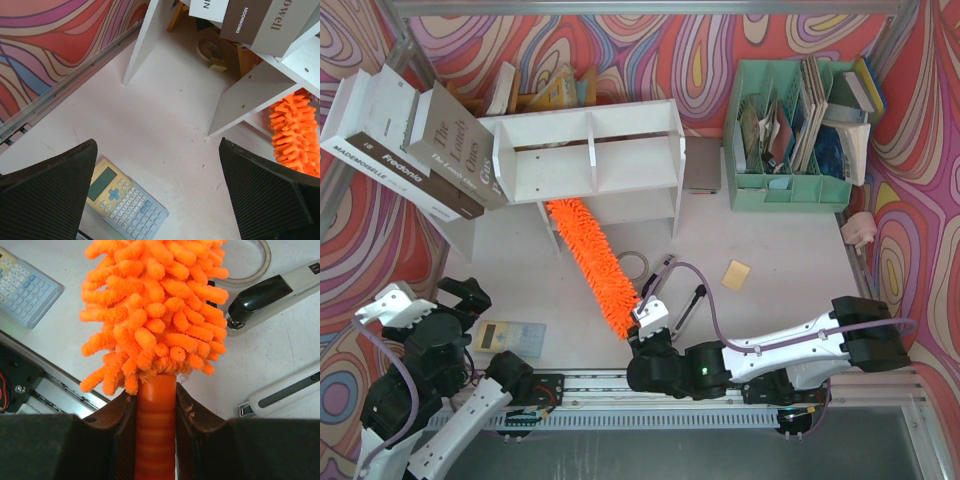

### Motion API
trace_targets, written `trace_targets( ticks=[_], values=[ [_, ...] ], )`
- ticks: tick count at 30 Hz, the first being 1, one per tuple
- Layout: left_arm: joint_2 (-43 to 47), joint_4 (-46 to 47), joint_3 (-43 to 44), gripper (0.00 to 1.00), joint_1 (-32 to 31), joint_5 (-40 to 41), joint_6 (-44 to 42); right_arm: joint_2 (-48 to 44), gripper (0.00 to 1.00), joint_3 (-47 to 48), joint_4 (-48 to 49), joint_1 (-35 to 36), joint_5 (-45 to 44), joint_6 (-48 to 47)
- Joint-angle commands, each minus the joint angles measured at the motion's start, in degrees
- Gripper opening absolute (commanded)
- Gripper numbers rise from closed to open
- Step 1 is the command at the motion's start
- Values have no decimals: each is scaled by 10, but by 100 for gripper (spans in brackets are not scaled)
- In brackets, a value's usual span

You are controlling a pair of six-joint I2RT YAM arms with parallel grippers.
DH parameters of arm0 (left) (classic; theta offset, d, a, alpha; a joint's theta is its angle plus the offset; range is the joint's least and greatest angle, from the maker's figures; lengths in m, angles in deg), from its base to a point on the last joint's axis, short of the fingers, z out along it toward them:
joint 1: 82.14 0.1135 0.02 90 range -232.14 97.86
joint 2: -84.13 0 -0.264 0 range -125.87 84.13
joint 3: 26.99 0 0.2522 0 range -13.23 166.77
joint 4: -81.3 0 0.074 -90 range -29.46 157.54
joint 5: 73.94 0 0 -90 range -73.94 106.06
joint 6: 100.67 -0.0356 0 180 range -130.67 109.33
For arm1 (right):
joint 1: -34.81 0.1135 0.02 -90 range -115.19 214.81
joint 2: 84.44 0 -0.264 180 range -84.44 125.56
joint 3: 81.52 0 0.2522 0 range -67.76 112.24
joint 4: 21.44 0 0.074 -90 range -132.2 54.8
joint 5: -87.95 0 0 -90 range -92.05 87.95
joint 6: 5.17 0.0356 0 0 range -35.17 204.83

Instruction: Dust the bookshelf with a duster

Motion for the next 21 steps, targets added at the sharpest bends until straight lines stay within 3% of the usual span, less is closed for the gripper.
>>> trace_targets(
  ticks=[1,5,15,21],
  values=[
    [0,-9,-3,98,-2,9,-1,-1,0,2,16,9,-36,5],
    [0,-9,-3,98,-2,10,0,35,0,30,-49,2,-20,50],
    [8,-10,-3,98,-2,11,0,50,0,56,-54,-9,-9,31],
    [6,-9,-3,98,-3,8,-1,-46,0,-19,63,3,-16,-19]
  ],
)
